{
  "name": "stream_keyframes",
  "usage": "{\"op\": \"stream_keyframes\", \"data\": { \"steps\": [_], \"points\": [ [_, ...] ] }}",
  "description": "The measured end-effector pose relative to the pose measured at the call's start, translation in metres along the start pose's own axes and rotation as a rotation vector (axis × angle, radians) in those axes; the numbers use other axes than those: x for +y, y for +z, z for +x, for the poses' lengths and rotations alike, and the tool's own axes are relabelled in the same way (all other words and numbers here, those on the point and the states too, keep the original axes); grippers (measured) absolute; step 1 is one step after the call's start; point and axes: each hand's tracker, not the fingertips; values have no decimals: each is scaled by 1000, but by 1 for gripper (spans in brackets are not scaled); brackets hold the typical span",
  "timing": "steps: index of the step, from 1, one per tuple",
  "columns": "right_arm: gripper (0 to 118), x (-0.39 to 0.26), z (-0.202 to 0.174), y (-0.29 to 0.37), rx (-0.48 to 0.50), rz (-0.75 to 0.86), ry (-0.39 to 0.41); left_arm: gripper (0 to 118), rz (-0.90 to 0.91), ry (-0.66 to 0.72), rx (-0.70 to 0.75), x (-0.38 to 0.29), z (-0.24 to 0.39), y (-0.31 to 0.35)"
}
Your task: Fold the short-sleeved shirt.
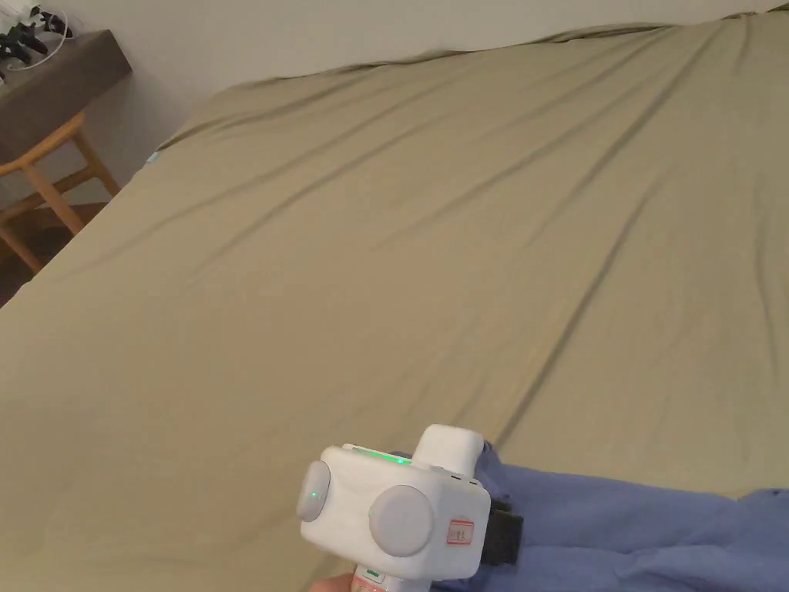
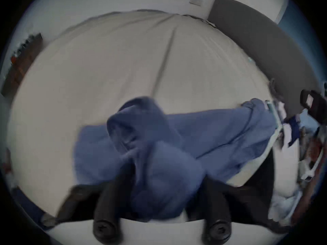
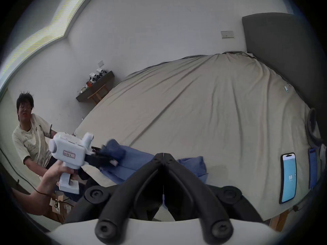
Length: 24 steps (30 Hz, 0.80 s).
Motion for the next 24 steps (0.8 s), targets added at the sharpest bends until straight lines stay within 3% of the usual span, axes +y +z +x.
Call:
{"op": "stream_keyframes", "data": {
  "steps": [1, 2, 5, 12, 15, 16, 18, 21, 24],
  "points": [
    [3, -1, 3, 2, -6, 5, -7, 75, -7, 54, -86, -2, -4, -5],
    [3, -2, 4, 4, -7, 6, -6, 75, 1, 97, -160, -5, -9, -5],
    [3, -4, 4, 7, -17, 10, 0, 75, 41, 173, -144, -8, -27, 17],
    [3, -9, 3, 6, 10, 2, -3, 76, 189, 90, 240, -12, -38, 99],
    [3, -11, 2, 5, 18, -4, -2, 76, 200, 142, 203, -16, -44, 89],
    [3, -11, 1, 5, 19, -5, -1, 65, 195, 160, 193, -15, -43, 77],
    [3, -12, 2, 4, 21, -12, -2, 0, 166, 125, 199, -7, -30, 46],
    [3, -13, 4, 2, 11, -24, -2, 0, 46, 38, 150, -1, 6, -6],
    [3, -14, 9, 2, -6, -36, -3, 0, 6, -91, 226, -2, 58, -33]
  ]
}}
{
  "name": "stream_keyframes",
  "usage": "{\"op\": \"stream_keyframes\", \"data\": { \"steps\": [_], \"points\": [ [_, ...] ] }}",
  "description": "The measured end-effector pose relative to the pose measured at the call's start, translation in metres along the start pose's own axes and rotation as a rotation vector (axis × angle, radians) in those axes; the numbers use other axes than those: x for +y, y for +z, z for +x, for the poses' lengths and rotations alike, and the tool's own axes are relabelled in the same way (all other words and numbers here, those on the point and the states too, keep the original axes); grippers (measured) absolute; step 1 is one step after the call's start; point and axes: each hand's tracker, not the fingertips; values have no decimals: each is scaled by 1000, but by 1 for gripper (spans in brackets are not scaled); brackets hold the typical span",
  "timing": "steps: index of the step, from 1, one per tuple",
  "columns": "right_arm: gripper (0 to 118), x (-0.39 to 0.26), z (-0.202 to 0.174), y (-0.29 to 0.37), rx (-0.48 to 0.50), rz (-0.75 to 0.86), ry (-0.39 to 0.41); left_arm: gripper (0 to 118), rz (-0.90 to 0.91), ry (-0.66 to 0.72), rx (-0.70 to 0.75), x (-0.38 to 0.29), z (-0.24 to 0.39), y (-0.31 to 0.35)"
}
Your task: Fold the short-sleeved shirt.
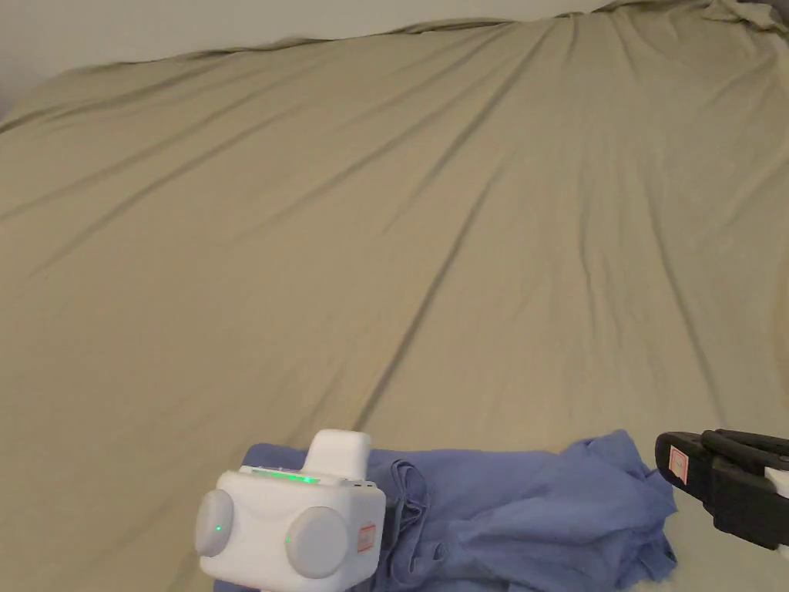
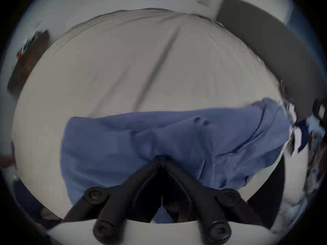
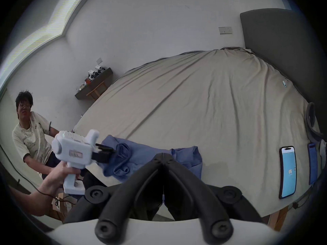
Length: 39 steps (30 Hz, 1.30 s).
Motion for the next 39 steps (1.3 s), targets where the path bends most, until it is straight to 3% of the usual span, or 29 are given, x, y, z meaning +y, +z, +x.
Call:
{"op": "stream_keyframes", "data": {
  "steps": [3, 6, 8, 13, 18, 20, 21, 23, 24, 27, 29, 35, 37, 39],
  "points": [
    [3, 0, 5, -2, -8, -9, -10, 0, 33, -156, 147, 10, 47, 6],
    [3, 0, 8, -3, -15, -9, -16, 0, 38, -202, 99, 12, 81, 13],
    [3, 3, 8, -2, -21, -2, -15, 0, 63, -232, -17, 14, 89, 20],
    [3, 9, 7, 11, -16, 28, -15, 0, 98, -57, -330, 19, 58, 60],
    [3, 10, 2, 16, -11, 34, -8, 0, 241, 268, -662, 1, -58, 107],
    [3, 9, -2, 15, -11, 27, -4, 15, 292, 420, -767, -13, -122, 108],
    [3, 9, -5, 14, -10, 23, -1, 15, 275, 458, -768, -21, -148, 106],
    [3, 7, -11, 9, -10, 8, 11, 90, 215, 485, -737, -34, -194, 94],
    [3, 7, -14, 6, -4, 0, 12, 95, 243, 522, -719, -38, -208, 91],
    [3, 4, -22, -5, -1, -31, 20, 95, 195, 579, -631, -52, -247, 69],
    [3, 1, -27, -12, 8, -52, 26, 95, 131, 596, -663, -57, -254, 50],
    [3, -5, -34, -27, 18, -96, 22, 95, -11, 571, -644, -51, -240, -20],
    [3, -5, -36, -30, 24, -103, 20, 95, 107, 602, -770, -52, -243, -14],
    [3, -4, -37, -35, 30, -110, 22, 95, 102, 654, -839, -45, -230, -26]
  ]
}}
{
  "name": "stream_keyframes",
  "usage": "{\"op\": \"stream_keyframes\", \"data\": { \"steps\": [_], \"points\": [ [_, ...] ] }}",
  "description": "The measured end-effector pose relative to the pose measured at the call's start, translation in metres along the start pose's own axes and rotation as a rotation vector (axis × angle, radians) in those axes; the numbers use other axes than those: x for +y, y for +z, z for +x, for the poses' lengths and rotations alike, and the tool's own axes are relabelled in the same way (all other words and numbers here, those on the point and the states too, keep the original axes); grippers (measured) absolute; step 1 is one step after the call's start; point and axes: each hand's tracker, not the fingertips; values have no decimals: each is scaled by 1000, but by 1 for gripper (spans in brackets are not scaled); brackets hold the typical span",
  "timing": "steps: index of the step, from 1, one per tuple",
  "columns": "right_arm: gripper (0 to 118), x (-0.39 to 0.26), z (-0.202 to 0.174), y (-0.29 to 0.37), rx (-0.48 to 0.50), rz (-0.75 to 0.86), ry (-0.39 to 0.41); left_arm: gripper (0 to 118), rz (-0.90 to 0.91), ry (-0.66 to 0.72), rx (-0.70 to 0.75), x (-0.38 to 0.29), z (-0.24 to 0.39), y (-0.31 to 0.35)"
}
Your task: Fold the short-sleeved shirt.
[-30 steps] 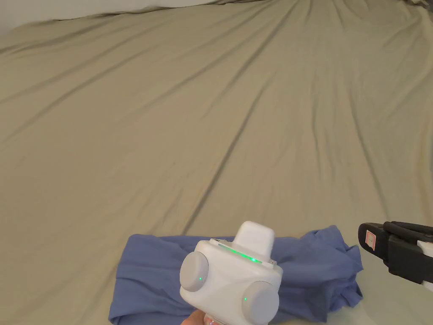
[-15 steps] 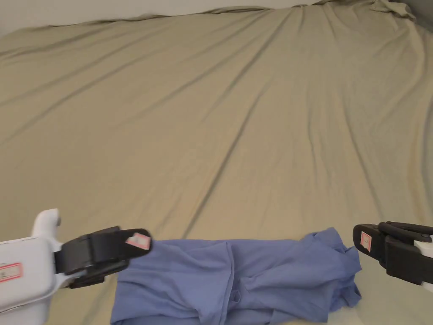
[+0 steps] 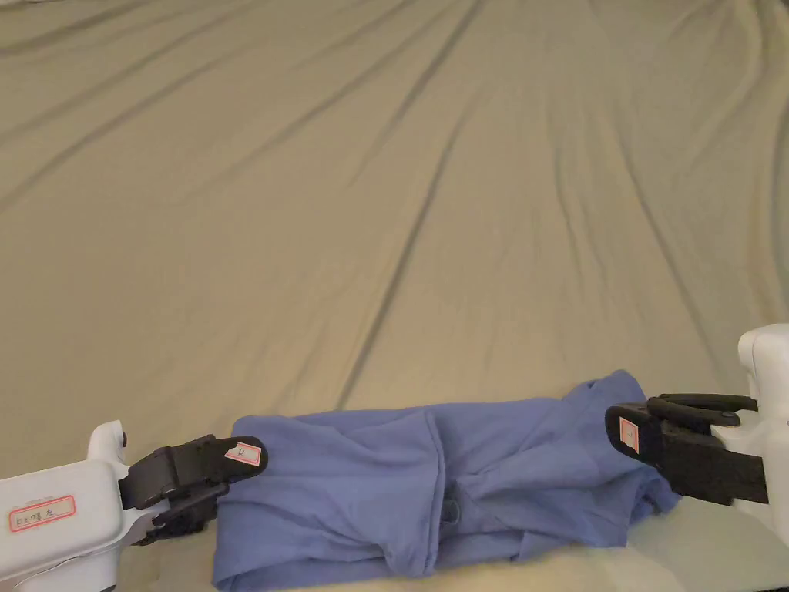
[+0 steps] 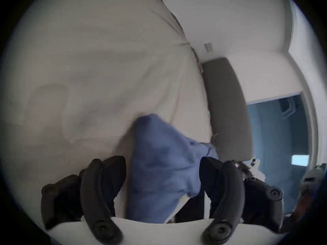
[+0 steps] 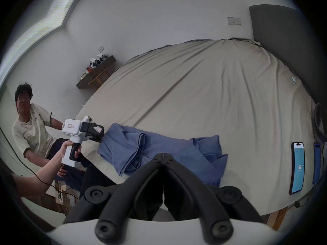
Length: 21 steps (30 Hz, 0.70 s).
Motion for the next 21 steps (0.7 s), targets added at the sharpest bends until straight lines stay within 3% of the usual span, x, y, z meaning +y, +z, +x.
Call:
{"op": "stream_keyframes", "data": {
  "steps": [2, 4, 5, 6, 8, 13, 18, 21],
  "points": [
    [3, 3, -1, -6, 10, -10, 1, 72, -30, -66, -26, -8, 6, -22],
    [3, 5, -4, -8, 0, -13, 19, 16, -22, -174, 155, -14, 21, -38],
    [3, 6, -5, -8, -1, -12, 28, 16, -28, -188, 197, -16, 14, -39],
    [3, 7, -4, -7, 3, -10, 29, 16, -17, -104, 136, -16, 13, -37],
    [3, 10, -2, -5, 10, -5, 30, 15, 10, -61, 95, -14, 14, -20],
    [3, 18, 6, 1, 3, 38, 21, 12, 99, -56, 150, -12, 23, 32],
    [3, 22, 17, 8, 16, 79, 6, 11, 242, -117, 336, -7, 57, 81],
    [3, 22, 24, 12, 25, 99, -9, 11, 258, -241, 559, -17, 107, 80]
  ]
}}
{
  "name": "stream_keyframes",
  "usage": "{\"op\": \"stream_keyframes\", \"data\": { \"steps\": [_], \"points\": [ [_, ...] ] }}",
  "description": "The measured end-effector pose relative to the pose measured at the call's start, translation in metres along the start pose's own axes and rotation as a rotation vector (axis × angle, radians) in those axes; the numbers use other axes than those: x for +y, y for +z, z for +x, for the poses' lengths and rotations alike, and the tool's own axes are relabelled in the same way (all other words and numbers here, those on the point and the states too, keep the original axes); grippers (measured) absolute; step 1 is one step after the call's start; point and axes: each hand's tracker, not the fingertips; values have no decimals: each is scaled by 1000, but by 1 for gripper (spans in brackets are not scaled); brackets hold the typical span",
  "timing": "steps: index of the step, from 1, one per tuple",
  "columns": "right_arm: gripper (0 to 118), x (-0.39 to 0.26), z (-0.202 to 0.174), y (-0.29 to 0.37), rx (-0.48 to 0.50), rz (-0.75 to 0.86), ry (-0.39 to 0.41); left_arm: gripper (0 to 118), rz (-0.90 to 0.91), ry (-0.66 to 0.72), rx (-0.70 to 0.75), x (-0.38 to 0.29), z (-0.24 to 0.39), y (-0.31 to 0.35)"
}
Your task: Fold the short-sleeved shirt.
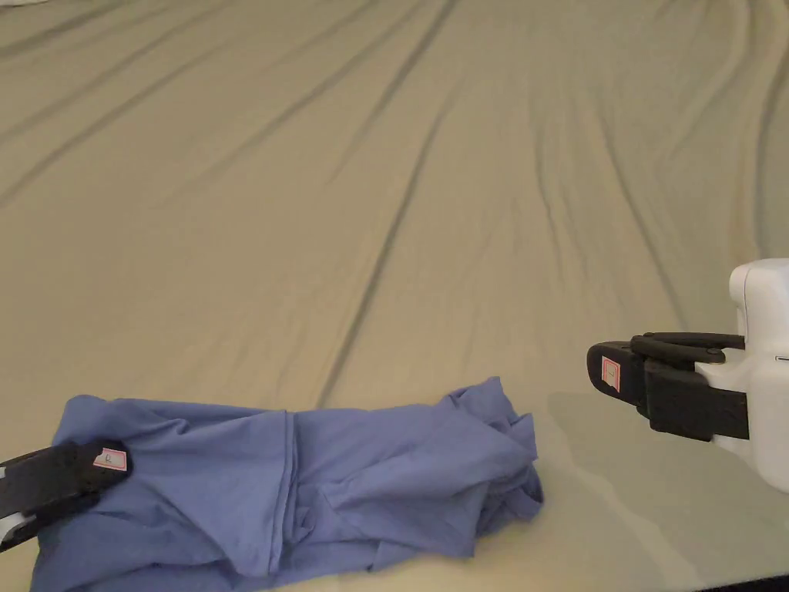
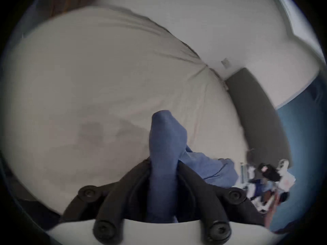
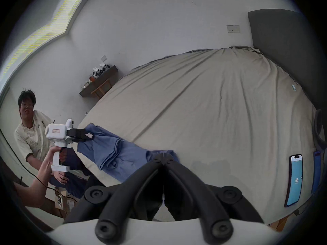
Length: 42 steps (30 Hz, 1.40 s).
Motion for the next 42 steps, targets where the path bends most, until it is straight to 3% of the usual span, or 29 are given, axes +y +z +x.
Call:
{"op": "stream_keyframes", "data": {
  "steps": [1, 6, 12, 13, 15, 16, 19, 23, 25, 26, 28, 32, 35, 42],
  "points": [
    [3, 0, 2, 2, 3, 9, -6, 11, -27, 2, 59, 0, 21, 3],
    [3, -5, 16, 17, 17, 52, -38, 11, -59, -186, 21, -15, 126, -22],
    [3, -16, 38, 42, -6, 85, -75, 12, -270, -348, -86, -46, 215, -121],
    [3, -19, 42, 46, -16, 87, -87, 17, -326, -330, -106, -51, 222, -136],
    [3, -24, 49, 51, -37, 88, -108, 68, -390, -263, -182, -55, 224, -152],
    [3, -27, 53, 53, -45, 87, -115, 81, -397, -208, -241, -56, 221, -148],
    [3, -32, 60, 56, -61, 82, -132, 81, -315, -146, -297, -41, 212, -106],
    [3, -34, 62, 52, -69, 75, -146, 82, -86, -177, -126, -22, 187, -32],
    [3, -35, 60, 49, -63, 71, -147, 78, -5, -185, -11, -31, 180, -22],
    [3, -35, 58, 48, -61, 67, -143, 63, -10, -268, 22, -40, 181, -27],
    [3, -34, 55, 46, -64, 57, -133, 11, -102, -284, 52, -60, 194, -54],
    [3, -33, 52, 45, -66, 41, -116, 11, -318, -231, -188, -95, 226, -140],
    [3, -34, 52, 46, -94, 29, -110, 11, -347, -330, -134, -112, 260, -182],
    [3, -30, 47, 39, -100, 4, -105, 11, -344, -312, -191, -100, 271, -172]
  ]
}}
